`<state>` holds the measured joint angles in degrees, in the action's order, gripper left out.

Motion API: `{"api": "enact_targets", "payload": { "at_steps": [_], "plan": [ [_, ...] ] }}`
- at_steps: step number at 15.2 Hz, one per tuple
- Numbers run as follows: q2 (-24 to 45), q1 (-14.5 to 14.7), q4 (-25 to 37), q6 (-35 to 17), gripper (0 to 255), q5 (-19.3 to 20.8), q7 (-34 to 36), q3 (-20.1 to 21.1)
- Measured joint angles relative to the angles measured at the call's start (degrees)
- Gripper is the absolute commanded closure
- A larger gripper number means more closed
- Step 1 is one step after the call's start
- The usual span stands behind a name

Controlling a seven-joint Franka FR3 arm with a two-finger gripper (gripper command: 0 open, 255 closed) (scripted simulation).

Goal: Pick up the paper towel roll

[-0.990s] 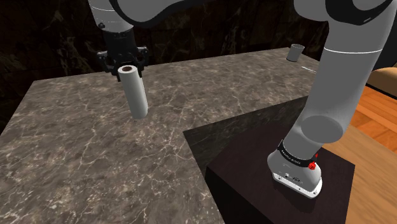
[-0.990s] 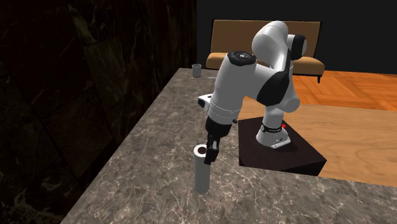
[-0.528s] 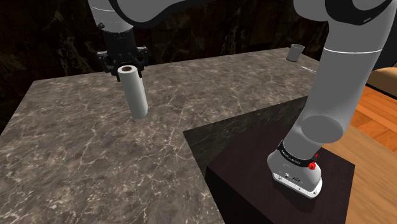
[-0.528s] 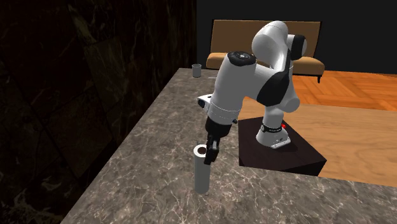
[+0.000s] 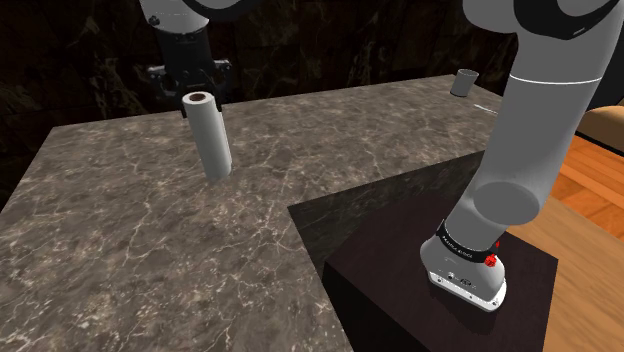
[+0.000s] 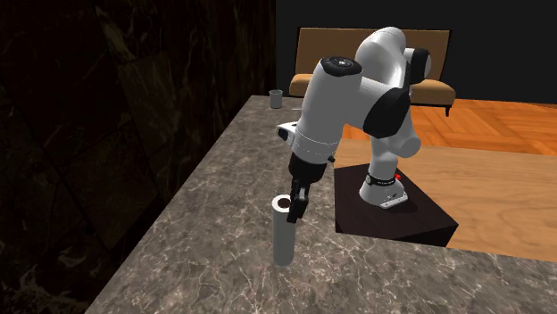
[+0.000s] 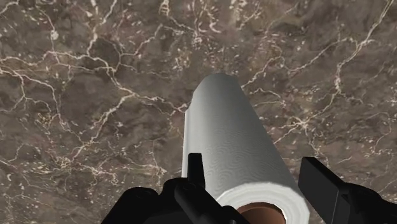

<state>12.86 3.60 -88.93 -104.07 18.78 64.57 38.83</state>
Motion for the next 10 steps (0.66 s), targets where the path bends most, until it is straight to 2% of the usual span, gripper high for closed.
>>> {"api": "enact_targets", "payload": {
  "at_steps": [10],
  "plan": [
    [1.7, 1.6, 9.4, 8.0, 255, 0.8, -1.0, 0.2]
  ]
}}
